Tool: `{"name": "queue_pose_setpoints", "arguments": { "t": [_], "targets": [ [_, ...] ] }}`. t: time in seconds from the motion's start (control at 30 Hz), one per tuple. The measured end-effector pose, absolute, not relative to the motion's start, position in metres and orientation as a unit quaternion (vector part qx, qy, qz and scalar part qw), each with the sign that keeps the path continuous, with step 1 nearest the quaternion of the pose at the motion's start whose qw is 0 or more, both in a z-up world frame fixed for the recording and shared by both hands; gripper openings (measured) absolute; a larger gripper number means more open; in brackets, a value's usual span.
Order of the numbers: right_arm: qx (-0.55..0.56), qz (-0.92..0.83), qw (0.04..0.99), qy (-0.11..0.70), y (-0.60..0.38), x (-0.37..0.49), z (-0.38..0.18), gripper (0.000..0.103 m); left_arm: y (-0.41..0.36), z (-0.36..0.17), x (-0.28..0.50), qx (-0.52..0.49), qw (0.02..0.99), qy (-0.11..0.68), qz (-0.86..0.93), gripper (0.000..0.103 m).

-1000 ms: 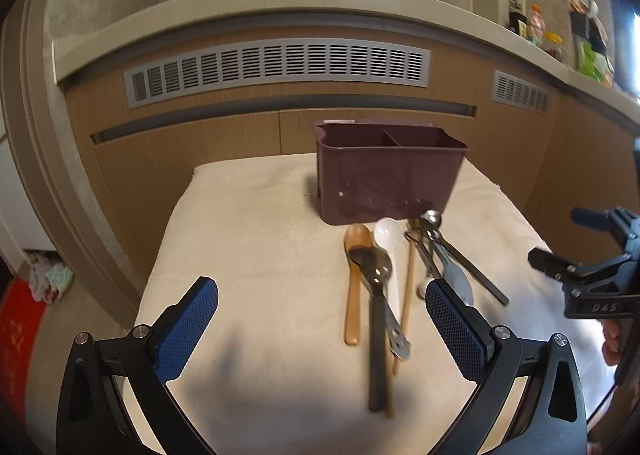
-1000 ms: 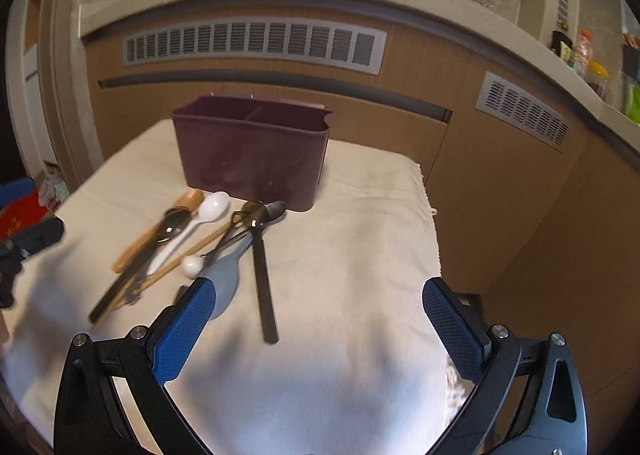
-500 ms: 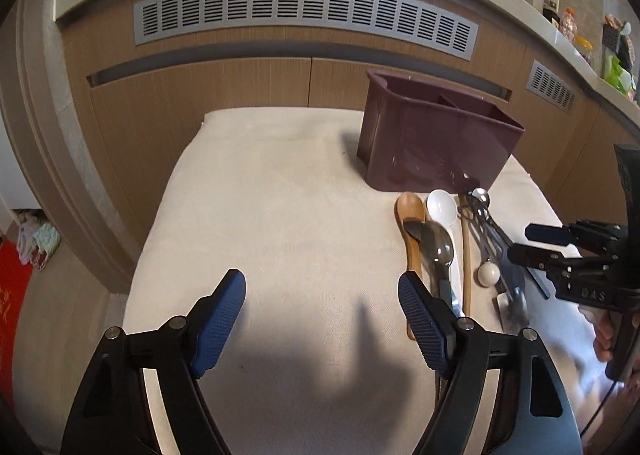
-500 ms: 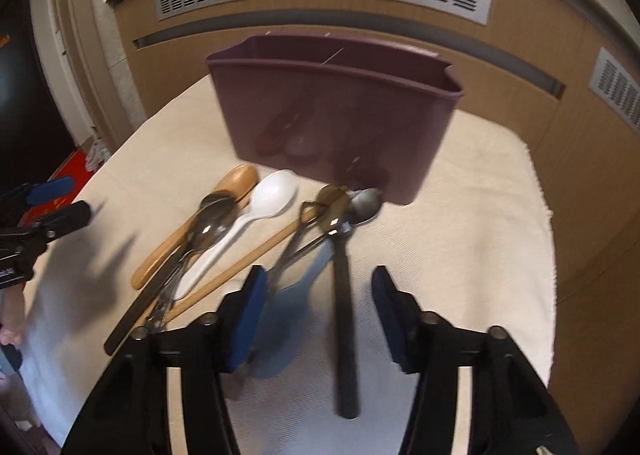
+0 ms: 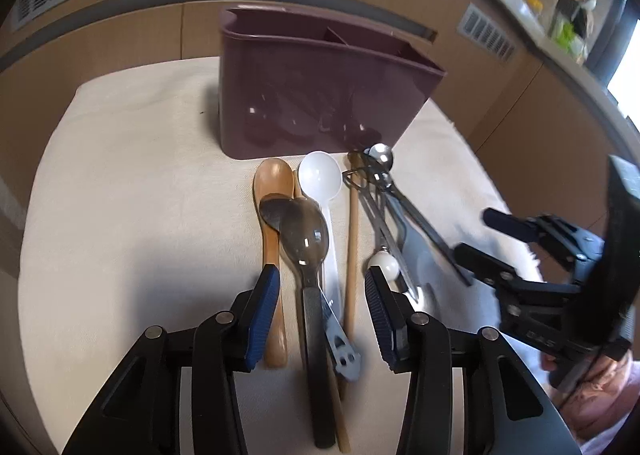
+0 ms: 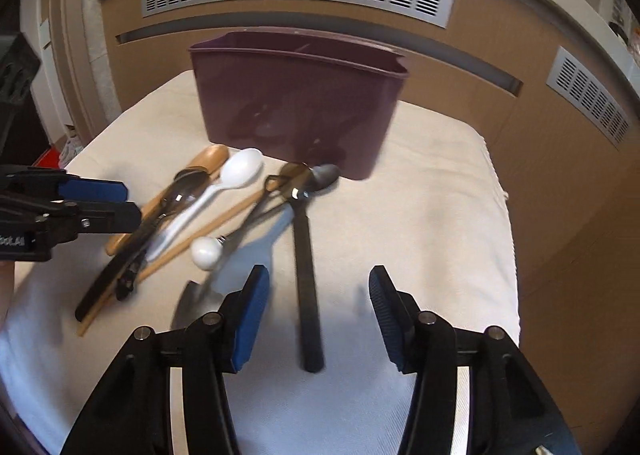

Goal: Organize utensils
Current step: 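Grasp the grey spoon handle with the left tool while the right tool reaches toward the white spoon, then grasp the white plastic spoon with the right tool while the left tool holds the grey spoon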

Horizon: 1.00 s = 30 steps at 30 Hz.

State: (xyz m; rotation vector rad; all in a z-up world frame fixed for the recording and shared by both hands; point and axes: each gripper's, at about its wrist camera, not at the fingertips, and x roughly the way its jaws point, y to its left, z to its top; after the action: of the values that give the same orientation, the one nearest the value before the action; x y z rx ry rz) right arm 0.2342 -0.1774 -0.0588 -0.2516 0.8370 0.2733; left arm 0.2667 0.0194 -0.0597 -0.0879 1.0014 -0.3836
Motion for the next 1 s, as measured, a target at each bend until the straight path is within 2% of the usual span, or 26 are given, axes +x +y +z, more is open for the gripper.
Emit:
{"name": "queue_pose_setpoints", "arguments": {
  "t": [0.2,0.23,0.27,0.57,1.0],
  "targets": [
    [-0.102,0.127,0.902,0.399,-0.197,0.228,-0.063,0.054,-0.006,-0.069,0.292,0.021,0.847,0.51,-0.147,0.045],
    [-0.098,0.128,0.902,0.4,-0.198,0.228,-0.064,0.054,-0.009,-0.069,0.293,0.029,0.849,0.509,-0.141,0.041],
    [-0.094,0.13,0.902,0.401,-0.198,0.229,-0.064,0.054,-0.01,-0.069,0.295,0.032,0.851,0.506,-0.139,0.031],
    [-0.097,0.159,0.903,0.386,-0.169,0.245,-0.049,0.057,0.024,-0.053,0.265,-0.015,0.893,0.437,-0.106,0.031],
    [-0.109,0.148,0.873,0.452,-0.08,0.31,-0.073,0.054,0.1,-0.06,0.241,-0.099,0.91,0.397,-0.065,0.031]
  ]
}}
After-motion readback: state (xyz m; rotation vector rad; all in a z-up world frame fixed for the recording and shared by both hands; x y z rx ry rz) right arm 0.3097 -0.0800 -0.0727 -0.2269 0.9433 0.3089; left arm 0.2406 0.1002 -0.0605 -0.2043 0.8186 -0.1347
